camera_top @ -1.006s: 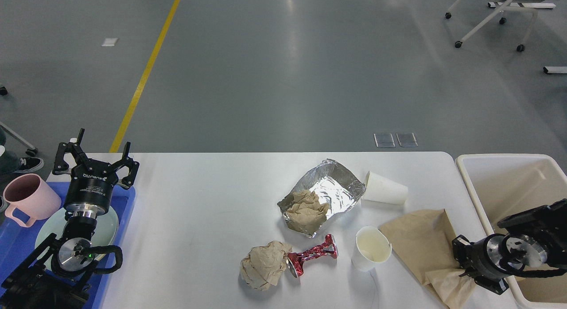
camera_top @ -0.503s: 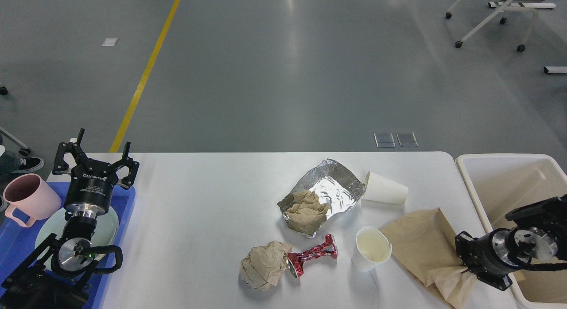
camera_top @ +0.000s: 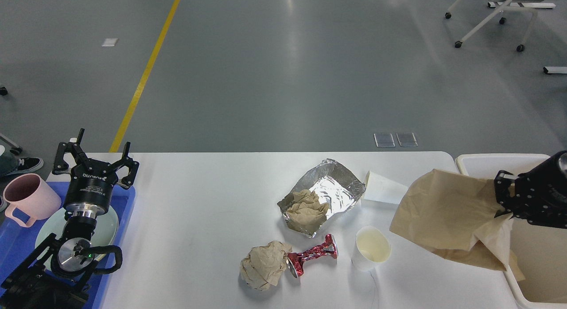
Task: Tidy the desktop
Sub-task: 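Carry the paper bag over the white bin and release it inside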
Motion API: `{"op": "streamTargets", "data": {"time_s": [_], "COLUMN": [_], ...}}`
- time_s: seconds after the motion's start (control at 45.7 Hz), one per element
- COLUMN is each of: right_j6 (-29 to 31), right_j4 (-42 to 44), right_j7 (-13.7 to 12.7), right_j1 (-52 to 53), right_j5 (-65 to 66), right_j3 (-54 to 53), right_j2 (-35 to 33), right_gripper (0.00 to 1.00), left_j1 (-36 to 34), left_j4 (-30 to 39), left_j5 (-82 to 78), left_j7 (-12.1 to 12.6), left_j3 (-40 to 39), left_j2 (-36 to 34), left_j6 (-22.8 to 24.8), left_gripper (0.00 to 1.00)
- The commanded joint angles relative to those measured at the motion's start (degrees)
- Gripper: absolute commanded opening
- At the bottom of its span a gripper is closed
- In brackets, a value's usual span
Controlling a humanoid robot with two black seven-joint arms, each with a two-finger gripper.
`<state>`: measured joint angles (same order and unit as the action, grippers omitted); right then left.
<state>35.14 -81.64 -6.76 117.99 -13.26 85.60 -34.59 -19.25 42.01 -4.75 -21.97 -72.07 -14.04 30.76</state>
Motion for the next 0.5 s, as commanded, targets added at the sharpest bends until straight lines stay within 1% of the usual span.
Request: {"op": "streamTargets", "data": {"time_s": [0.0, 0.088, 0.153, 0.372, 0.481], "right_j6": [4.0, 5.2, 5.3, 4.4, 2.3], "right_j4": [-2.7, -5.0, -6.7, -7.0, -6.1], "right_j7": [0.0, 0.0, -0.1, -0.1, -0.1], "right_j1": [10.3, 16.2, 18.5, 18.8, 18.3], "right_j5": [0.6, 1.0, 2.2, 3.2, 2.6], "right_j3": [5.1, 7.1, 7.7, 7.9, 9.1], "right_j2": [0.0, 0.0, 0.0, -0.5, -1.3], "right_gripper": [0.00, 0.00, 0.00, 0.00, 0.00], "left_j1": [0.0, 0.0, 0.0, 0.0, 0.0], "left_j4": [0.0, 0.0, 0.0, 0.0, 0.0], "left_j5": [0.0, 0.0, 0.0, 0.0, 0.0], "left_j7": [0.0, 0.0, 0.0, 0.0, 0.0], "left_j3": [0.0, 0.0, 0.0, 0.0, 0.0], "left_j2": [0.0, 0.1, 0.0, 0.0, 0.0], "left_j6": [0.0, 0.0, 0.0, 0.0, 0.0], "left_gripper": [0.96, 0.96, 0.96, 0.96, 0.96]}}
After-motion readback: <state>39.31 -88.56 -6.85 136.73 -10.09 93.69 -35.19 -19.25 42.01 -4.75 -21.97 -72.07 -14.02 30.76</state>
